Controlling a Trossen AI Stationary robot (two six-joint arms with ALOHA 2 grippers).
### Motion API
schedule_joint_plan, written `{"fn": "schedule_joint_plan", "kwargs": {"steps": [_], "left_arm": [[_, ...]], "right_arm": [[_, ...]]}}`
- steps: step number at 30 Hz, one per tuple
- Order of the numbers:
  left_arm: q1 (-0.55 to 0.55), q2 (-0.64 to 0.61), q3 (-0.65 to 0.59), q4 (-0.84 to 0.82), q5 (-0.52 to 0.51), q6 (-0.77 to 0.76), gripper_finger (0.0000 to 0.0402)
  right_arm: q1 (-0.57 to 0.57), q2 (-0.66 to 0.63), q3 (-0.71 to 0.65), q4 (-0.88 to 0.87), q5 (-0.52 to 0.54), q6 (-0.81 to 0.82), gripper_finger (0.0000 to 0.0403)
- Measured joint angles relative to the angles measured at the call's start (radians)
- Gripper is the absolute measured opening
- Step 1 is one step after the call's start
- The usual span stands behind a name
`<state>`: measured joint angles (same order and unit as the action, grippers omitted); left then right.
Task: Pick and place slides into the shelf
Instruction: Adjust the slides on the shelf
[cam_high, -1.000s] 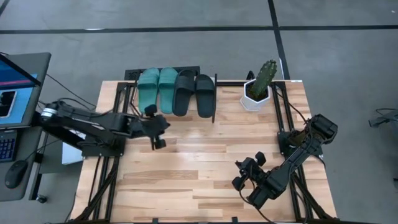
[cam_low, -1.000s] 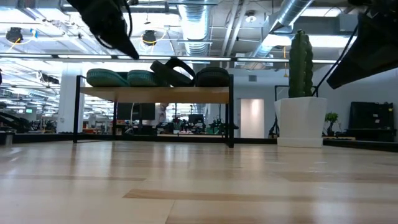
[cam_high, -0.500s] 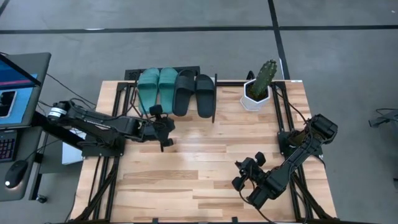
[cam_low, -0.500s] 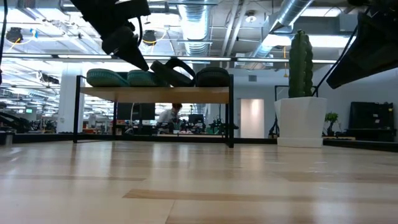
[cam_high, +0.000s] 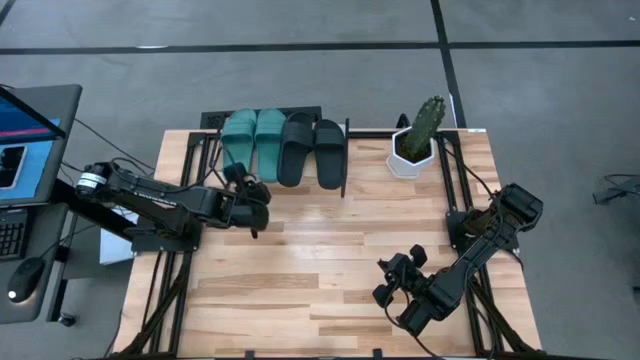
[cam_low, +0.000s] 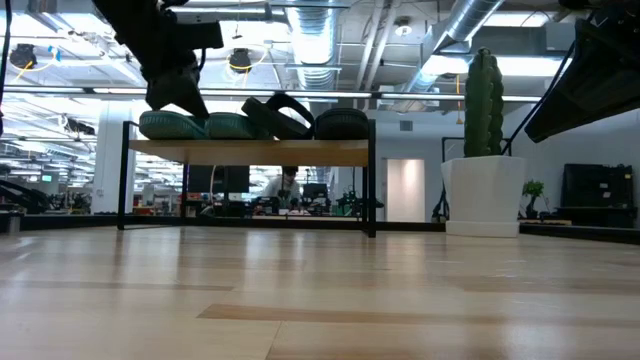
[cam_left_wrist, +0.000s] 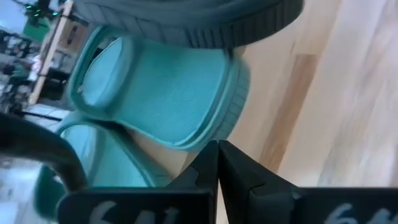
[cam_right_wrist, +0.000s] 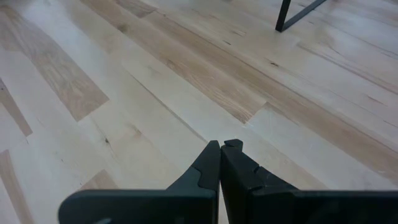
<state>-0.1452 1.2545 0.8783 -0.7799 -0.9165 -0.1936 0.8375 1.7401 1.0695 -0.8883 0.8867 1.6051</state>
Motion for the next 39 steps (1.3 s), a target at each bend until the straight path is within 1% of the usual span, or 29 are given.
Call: {"fn": "schedule_joint_plan", "kwargs": {"steps": [3,5,11,16,23,30,34,39], "left_arm": [[-0.001,0.0,0.0,-0.005,-0.005,-0.013,0.0],[-0.009,0.0,0.0,0.02,0.023,-0.01,0.0],[-0.045,0.0,0.0,0.177,0.12,0.09,0.0],[-0.038,0.002,0.0,0.254,0.151,0.164,0.0],[0.009,0.027,-0.002,0.269,0.153,0.196,0.0],[0.053,0.058,0.0,0.307,0.13,0.244,0.0],[0.073,0.058,-0.001,0.271,0.114,0.245,0.0],[0.077,0.054,-0.001,0.173,0.051,0.209,0.0]], "right_arm": [[0.0,0.0,0.0,0.0,0.0,0.0,0.0],[0.0,0.0,0.0,0.0,0.0,0.0,0.0],[0.0,0.0,0.0,0.001,0.0,0.0,0.0],[0.0,0.0,0.0,0.003,0.0,0.0,0.0],[0.001,0.0,0.0,0.01,0.0,-0.005,0.0],[0.01,0.0,0.0,0.015,0.0,-0.006,0.0],[0.013,0.0,0.0,0.022,0.0,-0.008,0.0],[0.013,0.0,0.001,0.025,0.0,-0.008,0.0]]}}
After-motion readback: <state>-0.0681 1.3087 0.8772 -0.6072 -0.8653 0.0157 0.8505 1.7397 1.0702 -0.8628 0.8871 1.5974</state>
